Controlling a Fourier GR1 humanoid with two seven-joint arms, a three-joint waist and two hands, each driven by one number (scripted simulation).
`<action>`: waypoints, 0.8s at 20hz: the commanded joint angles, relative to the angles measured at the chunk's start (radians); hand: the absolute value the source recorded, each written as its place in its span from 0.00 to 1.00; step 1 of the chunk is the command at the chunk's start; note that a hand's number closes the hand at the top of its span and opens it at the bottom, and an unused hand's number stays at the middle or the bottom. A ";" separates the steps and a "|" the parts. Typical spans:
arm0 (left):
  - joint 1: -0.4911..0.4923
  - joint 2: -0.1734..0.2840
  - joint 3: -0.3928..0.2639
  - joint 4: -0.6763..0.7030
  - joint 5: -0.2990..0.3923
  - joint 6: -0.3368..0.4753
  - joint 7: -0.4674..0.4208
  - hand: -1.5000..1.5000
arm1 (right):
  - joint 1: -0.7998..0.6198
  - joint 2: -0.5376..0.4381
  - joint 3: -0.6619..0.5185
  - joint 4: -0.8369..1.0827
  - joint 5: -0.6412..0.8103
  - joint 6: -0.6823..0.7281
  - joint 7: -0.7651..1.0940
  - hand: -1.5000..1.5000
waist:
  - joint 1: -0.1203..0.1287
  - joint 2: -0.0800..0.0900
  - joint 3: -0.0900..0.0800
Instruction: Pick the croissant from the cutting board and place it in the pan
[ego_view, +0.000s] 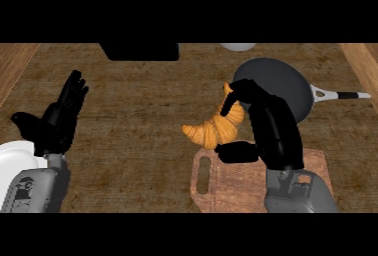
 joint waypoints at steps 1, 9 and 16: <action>0.043 0.009 0.009 -0.052 0.012 -0.013 -0.012 0.50 | -0.054 -0.088 -0.212 0.055 -0.146 0.040 -0.102 1.00 | 0.001 -0.002 0.000; -0.006 0.007 0.001 -0.012 0.008 -0.019 -0.004 0.50 | -0.231 -0.256 -0.399 0.631 -0.110 -0.162 -0.453 1.00 | 0.021 0.007 0.001; -0.024 -0.012 -0.021 -0.019 0.007 -0.021 0.010 0.50 | -0.377 -0.329 -0.495 1.096 -0.062 -0.365 -0.653 1.00 | 0.056 0.020 0.003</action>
